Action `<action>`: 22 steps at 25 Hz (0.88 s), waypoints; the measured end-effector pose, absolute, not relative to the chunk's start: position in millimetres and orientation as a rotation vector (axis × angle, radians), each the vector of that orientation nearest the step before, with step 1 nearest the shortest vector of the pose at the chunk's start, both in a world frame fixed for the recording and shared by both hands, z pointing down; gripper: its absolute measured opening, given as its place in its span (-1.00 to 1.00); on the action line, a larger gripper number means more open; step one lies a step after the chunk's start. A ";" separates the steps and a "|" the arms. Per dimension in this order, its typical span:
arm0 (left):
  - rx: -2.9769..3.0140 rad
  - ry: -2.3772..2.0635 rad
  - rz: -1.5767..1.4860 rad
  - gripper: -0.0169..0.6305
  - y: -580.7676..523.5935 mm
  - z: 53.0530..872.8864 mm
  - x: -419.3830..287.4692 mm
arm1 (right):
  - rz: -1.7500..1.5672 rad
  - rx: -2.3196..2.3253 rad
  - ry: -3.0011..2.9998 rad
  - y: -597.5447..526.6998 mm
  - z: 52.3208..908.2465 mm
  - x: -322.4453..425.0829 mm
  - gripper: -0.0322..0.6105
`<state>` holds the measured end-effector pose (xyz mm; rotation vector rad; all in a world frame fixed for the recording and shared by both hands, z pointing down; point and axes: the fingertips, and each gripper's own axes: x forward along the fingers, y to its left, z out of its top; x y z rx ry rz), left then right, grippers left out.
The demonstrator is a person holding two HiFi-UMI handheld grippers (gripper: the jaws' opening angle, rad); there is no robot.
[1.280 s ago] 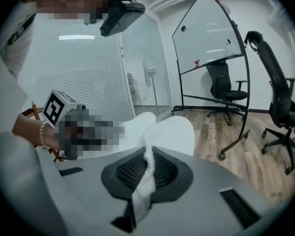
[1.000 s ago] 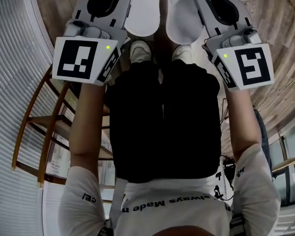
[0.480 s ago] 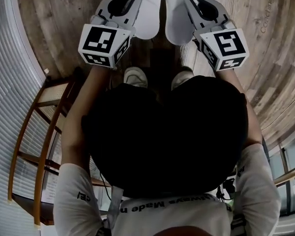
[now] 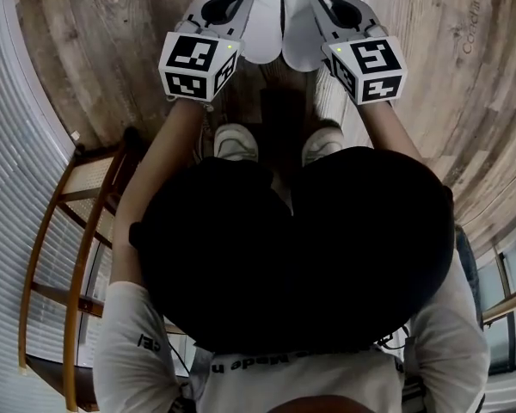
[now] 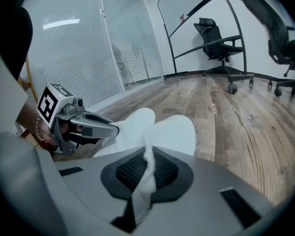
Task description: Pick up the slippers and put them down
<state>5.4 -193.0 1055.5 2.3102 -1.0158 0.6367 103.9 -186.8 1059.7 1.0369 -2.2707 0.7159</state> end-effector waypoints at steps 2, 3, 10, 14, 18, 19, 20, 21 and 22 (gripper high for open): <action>2.305 -1.005 0.668 -0.86 -192.3 1063.5 4.8 | 0.726 1.044 -2.265 -185.9 1066.2 105.7 -0.82; 2.301 -0.998 0.674 -0.83 -192.6 1066.0 4.4 | 0.731 1.052 -2.268 -187.0 1068.0 106.4 -0.82; 2.297 -0.997 0.656 -0.39 -195.5 1050.8 -0.3 | 0.728 1.084 -2.273 -195.2 1053.1 115.8 -0.44; 2.298 -1.005 0.657 -0.39 -200.1 1018.1 -6.6 | 0.720 1.095 -2.295 -204.4 1017.5 119.8 -0.44; 2.313 -1.036 0.633 -0.39 -214.5 958.2 -14.3 | 0.688 1.097 -2.327 -219.2 954.1 119.4 -0.44; 2.315 -1.046 0.618 -0.39 -218.4 939.2 -16.6 | 0.675 1.094 -2.337 -222.3 934.2 118.1 -0.44; 2.319 -1.055 0.600 -0.39 -221.9 918.1 -18.5 | 0.659 1.089 -2.346 -224.8 912.9 116.3 -0.44; 2.327 -1.065 0.583 -0.39 -224.9 895.1 -20.5 | 0.643 1.082 -2.357 -226.6 890.3 113.7 -0.44; 2.337 -1.077 0.570 -0.39 -227.6 870.8 -22.7 | 0.628 1.075 -2.368 -227.9 866.6 110.3 -0.44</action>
